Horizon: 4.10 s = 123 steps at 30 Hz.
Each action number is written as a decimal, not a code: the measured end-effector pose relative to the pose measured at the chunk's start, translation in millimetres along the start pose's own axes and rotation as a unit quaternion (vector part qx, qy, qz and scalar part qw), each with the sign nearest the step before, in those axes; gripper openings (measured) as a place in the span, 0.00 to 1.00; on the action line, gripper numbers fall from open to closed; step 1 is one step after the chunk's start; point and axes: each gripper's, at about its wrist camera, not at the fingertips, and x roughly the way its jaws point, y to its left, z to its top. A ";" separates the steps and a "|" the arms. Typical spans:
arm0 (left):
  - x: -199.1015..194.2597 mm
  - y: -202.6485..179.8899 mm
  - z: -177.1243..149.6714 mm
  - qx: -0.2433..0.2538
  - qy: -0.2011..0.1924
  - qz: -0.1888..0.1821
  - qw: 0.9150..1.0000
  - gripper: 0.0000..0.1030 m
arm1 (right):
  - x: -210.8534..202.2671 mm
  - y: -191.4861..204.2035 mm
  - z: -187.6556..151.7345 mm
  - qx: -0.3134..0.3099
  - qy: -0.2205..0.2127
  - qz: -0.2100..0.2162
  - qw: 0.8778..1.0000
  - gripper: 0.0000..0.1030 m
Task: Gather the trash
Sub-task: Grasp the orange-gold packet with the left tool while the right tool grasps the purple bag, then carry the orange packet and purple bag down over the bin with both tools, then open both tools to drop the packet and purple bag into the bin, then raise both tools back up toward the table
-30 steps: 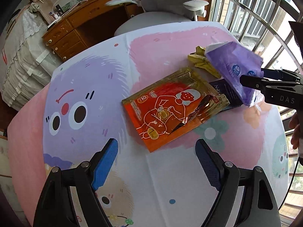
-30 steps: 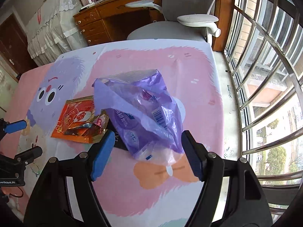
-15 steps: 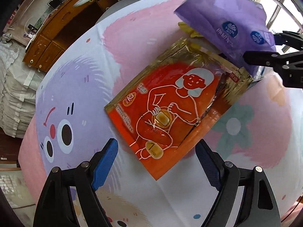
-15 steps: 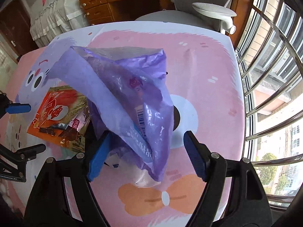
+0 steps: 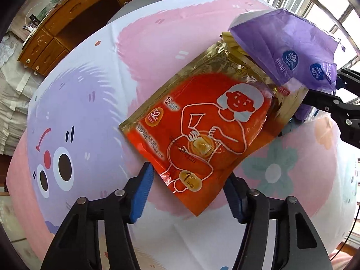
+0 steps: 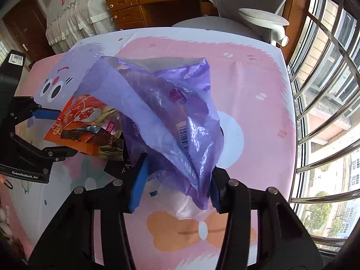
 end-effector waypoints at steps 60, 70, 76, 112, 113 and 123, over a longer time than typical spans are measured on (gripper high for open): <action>-149.3 -32.8 -615.3 -0.071 -0.044 -0.126 0.989 0.14 | -258.1 376.4 -423.4 0.125 0.021 0.002 0.992 0.14; -40.5 -89.4 -643.3 -0.115 0.032 -0.140 0.983 0.14 | -186.1 345.5 -487.9 0.140 0.111 0.009 0.984 0.14; 65.1 -116.3 -647.6 -0.167 0.061 -0.158 0.971 0.14 | -94.0 318.0 -530.1 0.144 0.168 -0.007 0.975 0.14; 204.6 -110.5 -628.2 -0.197 0.078 -0.114 0.971 0.45 | 106.7 286.2 -600.6 0.213 0.216 -0.039 0.952 0.15; 199.5 -105.8 -629.8 -0.201 0.073 -0.110 0.970 0.45 | 107.0 287.7 -599.1 0.213 0.216 -0.038 0.952 0.15; 169.1 -48.1 -644.3 -0.235 0.029 -0.100 0.966 0.46 | 120.8 315.8 -560.4 0.219 0.213 -0.004 0.952 0.32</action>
